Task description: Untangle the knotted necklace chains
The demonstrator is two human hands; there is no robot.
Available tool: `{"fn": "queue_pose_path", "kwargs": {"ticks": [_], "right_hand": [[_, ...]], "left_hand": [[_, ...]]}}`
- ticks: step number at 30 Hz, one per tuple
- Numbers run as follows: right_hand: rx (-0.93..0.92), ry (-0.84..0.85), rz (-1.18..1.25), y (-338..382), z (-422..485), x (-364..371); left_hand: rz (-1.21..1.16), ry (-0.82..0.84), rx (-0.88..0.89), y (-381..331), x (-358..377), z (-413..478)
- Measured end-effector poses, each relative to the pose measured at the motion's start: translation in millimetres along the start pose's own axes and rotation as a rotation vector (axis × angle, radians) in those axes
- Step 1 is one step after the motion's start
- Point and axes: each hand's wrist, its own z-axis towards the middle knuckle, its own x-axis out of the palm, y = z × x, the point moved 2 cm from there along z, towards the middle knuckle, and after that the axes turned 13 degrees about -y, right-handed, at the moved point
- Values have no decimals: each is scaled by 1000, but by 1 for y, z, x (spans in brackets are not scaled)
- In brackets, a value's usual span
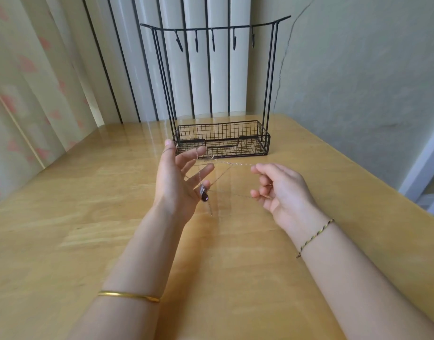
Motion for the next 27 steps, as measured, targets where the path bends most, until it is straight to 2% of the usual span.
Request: {"fn": "queue_pose_path", "kwargs": {"ticks": [8,12,15,21,24,27], "right_hand": [[269,-76,453,0,8,-3],[232,-93,332,0,12,-8],[174,-119,226,-1,13,-10],[203,-113,333,1,13,-10],[214,-95,391,2,11,-10],[156,-119,347,2,13,-11]], "left_hand": [[45,24,-22,1,-6,8],[-24,50,-149,0,-9,11],[-47,14,-168,0,-10,13],[97,-71,-111,0,-16,19],[39,-49,-152,1,-15,17],[68,-7,-140,0,-12,15]]}}
